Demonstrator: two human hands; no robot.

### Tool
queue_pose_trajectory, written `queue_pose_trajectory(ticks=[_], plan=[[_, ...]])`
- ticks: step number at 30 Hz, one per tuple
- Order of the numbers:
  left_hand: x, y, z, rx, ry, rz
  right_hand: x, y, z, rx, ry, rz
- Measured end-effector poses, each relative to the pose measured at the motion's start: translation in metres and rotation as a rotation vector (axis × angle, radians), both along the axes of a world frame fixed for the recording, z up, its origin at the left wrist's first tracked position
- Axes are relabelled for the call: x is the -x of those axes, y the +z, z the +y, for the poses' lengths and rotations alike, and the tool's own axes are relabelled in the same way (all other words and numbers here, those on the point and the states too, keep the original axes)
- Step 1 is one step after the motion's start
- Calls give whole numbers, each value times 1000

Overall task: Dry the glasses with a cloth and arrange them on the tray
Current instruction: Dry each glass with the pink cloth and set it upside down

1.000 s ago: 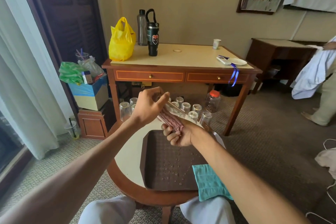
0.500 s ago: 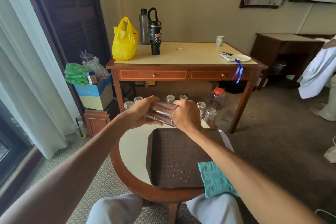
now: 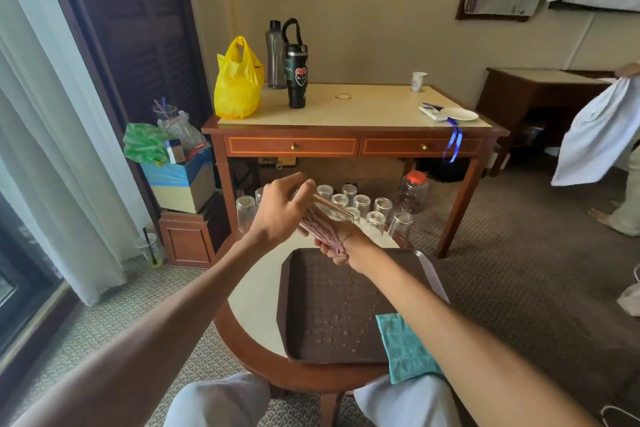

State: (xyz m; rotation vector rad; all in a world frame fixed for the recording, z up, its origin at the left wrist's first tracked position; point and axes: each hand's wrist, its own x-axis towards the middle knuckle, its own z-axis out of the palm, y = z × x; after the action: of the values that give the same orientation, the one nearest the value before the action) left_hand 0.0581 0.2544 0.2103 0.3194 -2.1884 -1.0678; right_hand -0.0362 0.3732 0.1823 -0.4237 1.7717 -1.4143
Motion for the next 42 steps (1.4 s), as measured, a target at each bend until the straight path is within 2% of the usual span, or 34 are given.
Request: queue_pose_trajectory(ticks=[2, 4, 5, 7, 8, 10, 13, 15, 17, 20, 21, 23, 25, 26, 27, 29, 30, 32, 33, 35, 37, 39, 42], plan=[[2, -1, -6, -105, -39, -54, 4, 2, -4, -84, -92, 354], [4, 1, -11, -291, -141, -211, 12, 0, 0, -272, -155, 889], [3, 1, -12, -439, -196, -293, 13, 2, 4, -265, -208, 1111], [-1, 3, -9, -775, -252, -409, 10, 8, 13, -104, -262, 1467], [-3, 4, -7, -886, -248, -449, 8, 13, 17, -27, -277, 1588], [-6, 4, -6, -980, -233, -516, 9, 19, 16, 37, -283, 1745], [-7, 8, 1, -1038, -169, -478, 13, 17, 16, 45, -240, 1720], [-2, 10, 6, -952, -78, -379, 20, 4, 13, -46, -219, 1547], [2, 10, 8, -780, -27, -287, 20, -12, 7, -151, -183, 1231], [3, 5, 4, -460, -24, -207, 8, -11, -9, -60, -244, 447], [2, 3, 2, -369, -18, -184, 6, -11, -9, -94, -190, 265], [2, -2, 2, -216, 14, -134, 3, -11, 2, -185, 24, 19], [0, -7, 5, -126, 26, -67, 3, -13, 13, -138, 221, -229], [-1, -9, 6, -110, 18, -45, 1, -9, 16, -103, 239, -269], [-1, -11, 5, -115, 2, -42, 5, -11, 14, -100, 194, -232], [-2, -14, -1, -231, -56, -103, 9, -13, 6, -125, 29, 36], [-2, -14, -5, -359, -97, -161, 11, -13, 3, -152, -10, 273], [-6, -13, -6, -737, -188, -286, 11, -11, 4, -321, -21, 856], [-9, -13, -4, -907, -209, -331, 11, -10, 5, -350, -76, 1072], [-11, -15, -3, -1095, -193, -377, 5, 0, 11, -190, -163, 1409], [-10, -17, 0, -1175, -161, -388, 1, 15, 17, -21, -208, 1654], [-5, -15, 5, -1147, -122, -388, 7, 13, 19, -62, -156, 1672], [0, -8, 12, -956, -19, -342, 25, -18, 6, -291, -115, 1330]])
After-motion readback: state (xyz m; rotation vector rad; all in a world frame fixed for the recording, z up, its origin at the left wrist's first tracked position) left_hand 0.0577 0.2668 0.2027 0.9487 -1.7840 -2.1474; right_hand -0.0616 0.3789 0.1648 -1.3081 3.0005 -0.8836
